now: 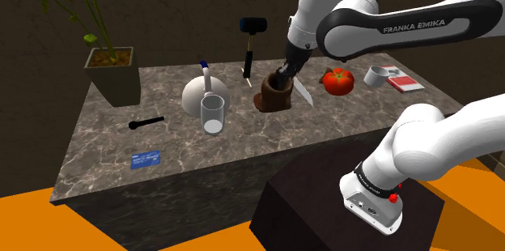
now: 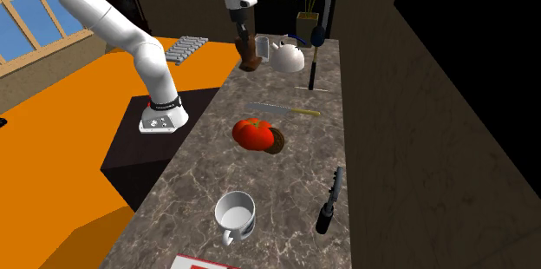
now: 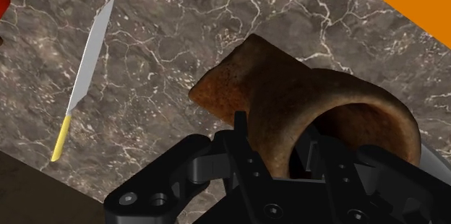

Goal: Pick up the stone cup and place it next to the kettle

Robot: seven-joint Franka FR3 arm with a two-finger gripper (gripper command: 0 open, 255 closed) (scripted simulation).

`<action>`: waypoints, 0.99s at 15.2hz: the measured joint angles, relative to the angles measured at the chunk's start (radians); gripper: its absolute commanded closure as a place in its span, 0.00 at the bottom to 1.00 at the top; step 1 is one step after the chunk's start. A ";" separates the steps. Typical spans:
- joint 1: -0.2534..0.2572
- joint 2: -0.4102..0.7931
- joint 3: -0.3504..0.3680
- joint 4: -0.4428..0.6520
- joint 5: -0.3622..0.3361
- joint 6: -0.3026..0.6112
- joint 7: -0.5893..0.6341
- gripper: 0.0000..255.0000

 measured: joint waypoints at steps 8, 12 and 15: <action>-0.004 0.048 0.006 -0.073 -0.007 0.121 0.015 1.00; -0.006 0.075 0.010 -0.108 -0.012 0.182 0.024 1.00; -0.009 0.099 0.012 -0.131 -0.017 0.229 0.030 1.00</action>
